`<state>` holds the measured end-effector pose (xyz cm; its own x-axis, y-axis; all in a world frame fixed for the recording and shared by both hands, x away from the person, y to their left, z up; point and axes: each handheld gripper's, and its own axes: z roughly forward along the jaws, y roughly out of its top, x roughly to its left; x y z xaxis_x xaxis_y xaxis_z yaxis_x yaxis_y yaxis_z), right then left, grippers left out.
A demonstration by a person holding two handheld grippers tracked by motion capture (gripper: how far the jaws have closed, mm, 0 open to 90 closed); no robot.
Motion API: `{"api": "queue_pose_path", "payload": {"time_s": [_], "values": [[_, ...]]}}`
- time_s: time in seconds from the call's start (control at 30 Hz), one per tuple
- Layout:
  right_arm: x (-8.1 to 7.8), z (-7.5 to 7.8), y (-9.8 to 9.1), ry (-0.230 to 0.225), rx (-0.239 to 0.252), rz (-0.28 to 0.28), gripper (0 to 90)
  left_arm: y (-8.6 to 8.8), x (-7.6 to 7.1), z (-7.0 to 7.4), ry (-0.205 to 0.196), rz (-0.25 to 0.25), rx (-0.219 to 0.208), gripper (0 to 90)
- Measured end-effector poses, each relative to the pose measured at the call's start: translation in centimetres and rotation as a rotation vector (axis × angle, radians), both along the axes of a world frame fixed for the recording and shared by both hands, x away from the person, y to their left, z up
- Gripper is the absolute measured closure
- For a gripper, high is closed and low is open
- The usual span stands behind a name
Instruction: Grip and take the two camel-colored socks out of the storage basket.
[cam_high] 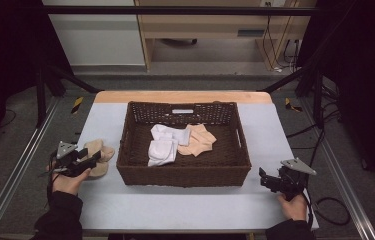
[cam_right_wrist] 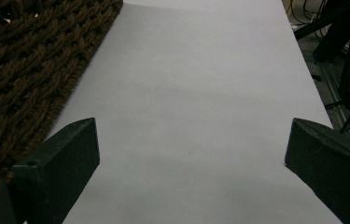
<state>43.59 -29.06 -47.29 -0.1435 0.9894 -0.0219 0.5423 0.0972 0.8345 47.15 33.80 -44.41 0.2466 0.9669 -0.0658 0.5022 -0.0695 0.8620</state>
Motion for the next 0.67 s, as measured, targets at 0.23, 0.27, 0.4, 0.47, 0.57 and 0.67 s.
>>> {"api": "queue_pose_path", "payload": {"time_s": [0.23,0.27,0.4,0.47,0.57,0.67], "values": [[-0.1,0.1,0.0,0.000,0.005,-0.001,3.4,0.3,-1.6,0.7,-0.051,-0.006,-0.022,35.0],[-0.1,0.1,0.0,0.001,0.007,-0.001,3.4,0.4,-1.8,0.7,-0.051,-0.003,-0.024,34.4],[-0.1,0.1,0.0,0.000,0.009,-0.002,3.4,0.8,-2.9,0.5,-0.050,-0.004,-0.020,31.9],[-0.1,0.1,0.0,0.001,0.009,-0.002,3.4,1.0,-3.4,0.3,-0.047,-0.007,-0.011,30.5],[-0.2,0.1,0.0,0.000,0.009,0.000,3.4,1.2,-4.0,-0.1,-0.038,-0.007,0.013,28.8],[-0.2,0.1,0.0,0.003,0.002,0.001,3.4,1.5,-4.4,-0.5,-0.025,0.001,0.024,27.6]]}}
